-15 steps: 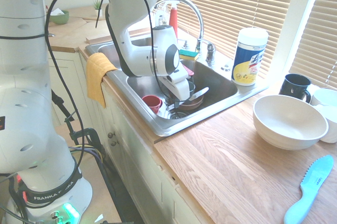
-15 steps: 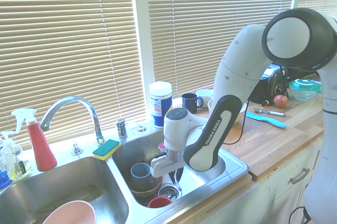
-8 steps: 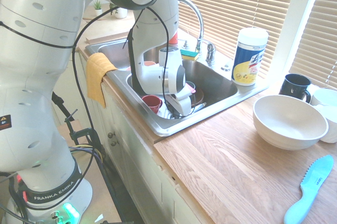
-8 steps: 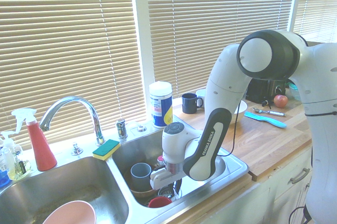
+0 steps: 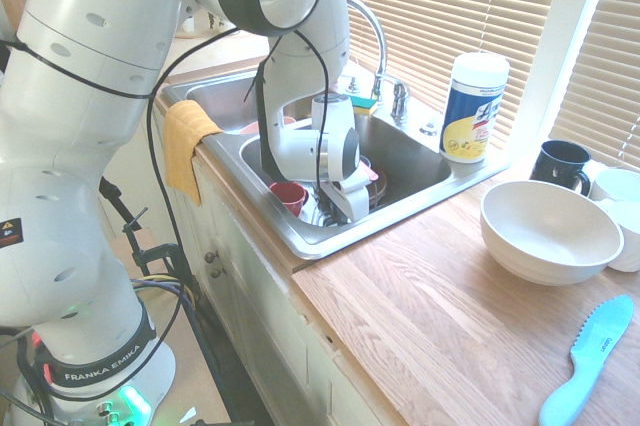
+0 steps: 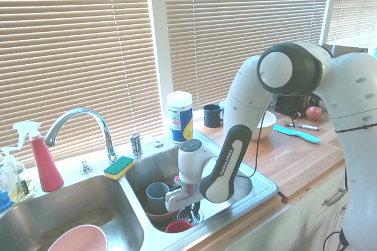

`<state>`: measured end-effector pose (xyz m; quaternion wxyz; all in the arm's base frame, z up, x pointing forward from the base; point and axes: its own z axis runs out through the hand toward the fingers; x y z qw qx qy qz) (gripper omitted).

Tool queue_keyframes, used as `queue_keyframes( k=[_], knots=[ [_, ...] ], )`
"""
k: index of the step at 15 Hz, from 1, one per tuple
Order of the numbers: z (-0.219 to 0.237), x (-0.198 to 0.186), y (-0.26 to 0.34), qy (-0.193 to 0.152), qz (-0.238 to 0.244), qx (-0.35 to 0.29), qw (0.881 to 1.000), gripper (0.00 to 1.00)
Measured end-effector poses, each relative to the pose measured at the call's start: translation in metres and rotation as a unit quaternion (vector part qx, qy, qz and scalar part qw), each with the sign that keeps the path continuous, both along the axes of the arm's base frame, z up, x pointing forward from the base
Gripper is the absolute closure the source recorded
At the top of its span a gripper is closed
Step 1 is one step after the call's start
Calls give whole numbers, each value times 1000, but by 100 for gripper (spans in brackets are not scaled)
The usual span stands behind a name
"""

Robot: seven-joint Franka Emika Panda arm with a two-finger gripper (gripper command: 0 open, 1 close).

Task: Put the knife into the sink

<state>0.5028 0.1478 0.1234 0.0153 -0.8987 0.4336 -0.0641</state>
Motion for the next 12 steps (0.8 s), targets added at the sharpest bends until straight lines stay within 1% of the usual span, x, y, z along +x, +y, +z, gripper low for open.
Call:
queue_keyframes(
  k=[4,7,9,10,12],
  knots=[
    [5,3,1,-4,-3,3,1000,0],
    [29,10,5,-14,-10,5,1000,0],
    [67,13,6,-19,-1,0,1000,0],
    [90,11,11,-23,6,-9,1000,0],
    [140,7,10,-30,24,-2,999,0]
  ],
)
